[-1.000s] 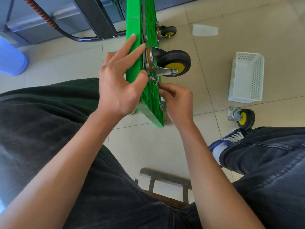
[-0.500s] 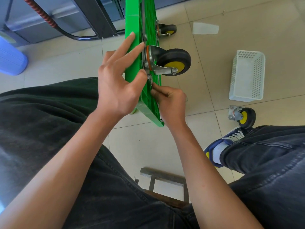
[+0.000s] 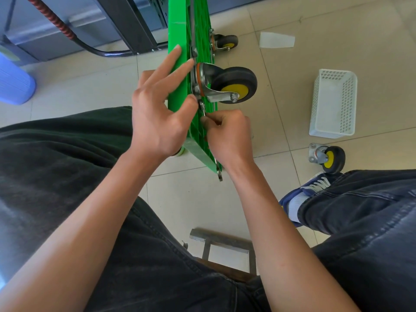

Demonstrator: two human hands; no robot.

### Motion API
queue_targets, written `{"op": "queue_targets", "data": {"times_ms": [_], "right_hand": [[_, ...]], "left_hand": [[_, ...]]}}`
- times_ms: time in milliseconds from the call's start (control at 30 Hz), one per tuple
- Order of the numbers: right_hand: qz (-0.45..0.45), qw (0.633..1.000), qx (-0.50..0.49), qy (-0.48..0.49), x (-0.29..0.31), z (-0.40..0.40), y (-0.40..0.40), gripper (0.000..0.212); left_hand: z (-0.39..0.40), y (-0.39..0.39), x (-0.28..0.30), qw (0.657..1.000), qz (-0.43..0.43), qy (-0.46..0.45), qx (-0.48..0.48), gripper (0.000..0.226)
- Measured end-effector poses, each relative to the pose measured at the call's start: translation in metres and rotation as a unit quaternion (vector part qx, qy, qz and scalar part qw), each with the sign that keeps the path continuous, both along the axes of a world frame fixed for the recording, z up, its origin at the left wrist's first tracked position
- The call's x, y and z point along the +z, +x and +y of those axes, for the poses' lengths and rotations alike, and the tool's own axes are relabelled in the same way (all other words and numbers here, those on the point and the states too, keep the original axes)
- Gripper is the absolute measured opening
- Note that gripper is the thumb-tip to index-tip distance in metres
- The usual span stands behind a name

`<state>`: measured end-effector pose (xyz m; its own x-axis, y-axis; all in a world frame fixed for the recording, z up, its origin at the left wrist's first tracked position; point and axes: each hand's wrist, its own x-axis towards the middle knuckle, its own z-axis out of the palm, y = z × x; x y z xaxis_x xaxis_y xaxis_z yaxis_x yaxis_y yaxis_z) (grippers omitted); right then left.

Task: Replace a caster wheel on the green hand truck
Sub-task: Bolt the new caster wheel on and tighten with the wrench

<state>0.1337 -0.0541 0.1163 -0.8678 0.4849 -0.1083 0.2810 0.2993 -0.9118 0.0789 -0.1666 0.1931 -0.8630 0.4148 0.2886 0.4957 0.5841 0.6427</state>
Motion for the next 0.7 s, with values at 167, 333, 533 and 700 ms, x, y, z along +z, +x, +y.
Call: {"op": "queue_targets", "data": {"times_ms": [167,333,533,700], "right_hand": [[-0.032,0.998,0.035,-0.047,0.012,0.014,-0.002,0.029],[-0.064,0.988,0.064,-0.125,0.014,0.030,0.002,0.017],[-0.075,0.977,0.049,-0.194,-0.004,0.047,0.008,0.025],[-0.020,0.990,0.031,-0.137,-0.019,0.040,0.008,0.022]], "left_hand": [[0.000,0.000,0.001,1.000,-0.001,0.000,0.001,0.055],[0.000,0.000,0.001,1.000,-0.005,0.002,-0.001,0.055],[-0.001,0.000,0.000,1.000,-0.004,0.003,-0.005,0.054],[-0.001,-0.001,0.000,1.000,-0.007,-0.001,-0.005,0.055]]}}
